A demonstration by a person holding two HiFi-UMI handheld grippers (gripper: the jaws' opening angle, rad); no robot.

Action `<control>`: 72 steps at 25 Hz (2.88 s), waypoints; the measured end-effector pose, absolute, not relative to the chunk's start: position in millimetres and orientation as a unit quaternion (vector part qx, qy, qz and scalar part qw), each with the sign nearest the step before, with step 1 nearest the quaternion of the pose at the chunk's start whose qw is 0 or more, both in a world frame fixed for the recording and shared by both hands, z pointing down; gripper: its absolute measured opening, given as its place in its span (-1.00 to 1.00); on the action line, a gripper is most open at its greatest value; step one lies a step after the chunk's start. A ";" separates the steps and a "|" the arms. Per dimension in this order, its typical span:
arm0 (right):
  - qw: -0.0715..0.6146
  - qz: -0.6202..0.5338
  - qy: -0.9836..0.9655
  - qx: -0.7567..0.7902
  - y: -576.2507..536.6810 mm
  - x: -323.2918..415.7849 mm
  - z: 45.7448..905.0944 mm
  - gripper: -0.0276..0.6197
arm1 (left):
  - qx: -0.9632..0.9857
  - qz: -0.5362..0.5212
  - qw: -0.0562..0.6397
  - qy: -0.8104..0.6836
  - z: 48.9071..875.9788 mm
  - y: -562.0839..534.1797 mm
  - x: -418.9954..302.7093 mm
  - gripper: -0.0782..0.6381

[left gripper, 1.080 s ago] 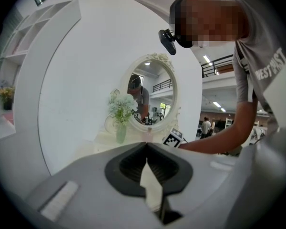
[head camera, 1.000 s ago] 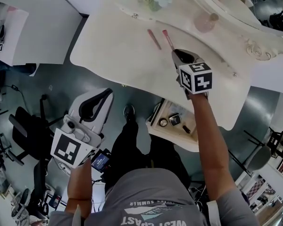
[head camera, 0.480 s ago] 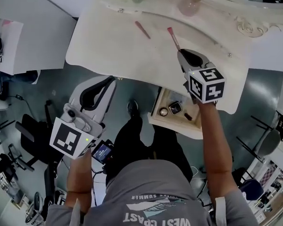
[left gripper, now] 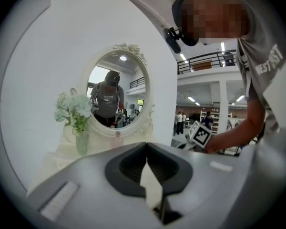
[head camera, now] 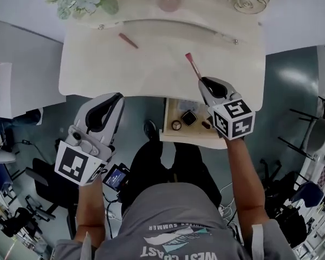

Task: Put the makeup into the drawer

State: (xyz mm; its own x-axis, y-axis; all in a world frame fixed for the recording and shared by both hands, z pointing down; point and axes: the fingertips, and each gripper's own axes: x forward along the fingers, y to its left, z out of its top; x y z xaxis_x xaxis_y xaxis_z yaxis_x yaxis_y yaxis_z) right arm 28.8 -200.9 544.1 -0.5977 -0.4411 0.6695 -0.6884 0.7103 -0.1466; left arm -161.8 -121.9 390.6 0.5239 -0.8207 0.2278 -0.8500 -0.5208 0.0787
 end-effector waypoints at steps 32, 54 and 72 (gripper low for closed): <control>0.394 0.315 -0.786 0.359 -50.8 232.5 673.8 -0.81 | 0.920 0.124 0.103 -0.358 424.1 -139.5 11.5 -0.78; 0.530 0.333 -0.715 0.312 -47.8 233.5 754.9 -0.80 | 0.909 0.137 0.115 -0.375 431.9 -144.1 5.4 -0.78; 0.535 0.396 -0.683 0.302 -45.0 228.7 774.5 -0.79 | 0.896 0.122 0.111 -0.413 418.4 -140.1 -34.3 -0.78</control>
